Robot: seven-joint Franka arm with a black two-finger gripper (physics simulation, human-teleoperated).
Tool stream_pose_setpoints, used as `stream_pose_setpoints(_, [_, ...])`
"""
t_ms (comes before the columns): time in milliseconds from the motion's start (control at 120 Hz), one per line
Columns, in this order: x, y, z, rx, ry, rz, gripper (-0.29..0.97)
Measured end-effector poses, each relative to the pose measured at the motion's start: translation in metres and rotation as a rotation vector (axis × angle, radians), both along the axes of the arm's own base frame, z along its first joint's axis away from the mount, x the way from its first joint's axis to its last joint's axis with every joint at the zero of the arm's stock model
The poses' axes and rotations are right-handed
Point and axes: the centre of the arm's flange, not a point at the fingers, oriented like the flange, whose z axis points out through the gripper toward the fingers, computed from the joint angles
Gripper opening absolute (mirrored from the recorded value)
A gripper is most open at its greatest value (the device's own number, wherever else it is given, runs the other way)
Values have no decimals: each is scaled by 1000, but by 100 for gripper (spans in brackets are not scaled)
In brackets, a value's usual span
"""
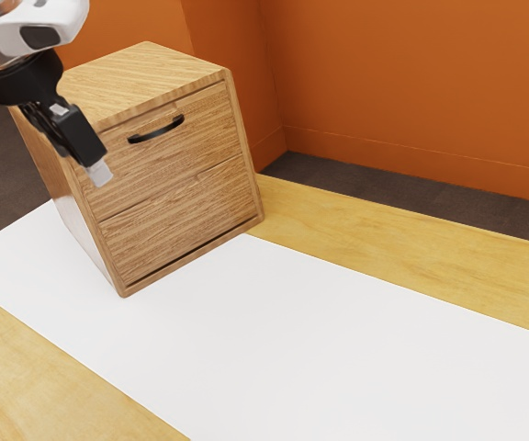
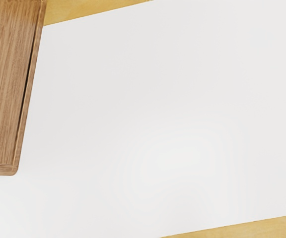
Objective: Pull the drawer handle with one arm to open the drawer
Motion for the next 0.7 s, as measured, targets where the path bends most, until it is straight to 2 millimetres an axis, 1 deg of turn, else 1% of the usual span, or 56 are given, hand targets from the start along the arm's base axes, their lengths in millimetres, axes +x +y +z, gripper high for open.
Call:
stream_pose_setpoints(100, [16, 14, -9, 15, 0, 14, 68])
stream_pose_setpoints(150, [23, 18, -8, 22, -10, 16, 68])
stream_pose_setpoints(242, [46, 23, -10, 34, -24, 19, 68])
stream_pose_setpoints(400, [76, 41, -17, 38, -44, 38, 68])
stream_pose_setpoints(558, [95, 53, -26, 52, -63, 35, 68])
stream_pose_setpoints(700, [105, 58, -30, 63, -86, 22, 68])
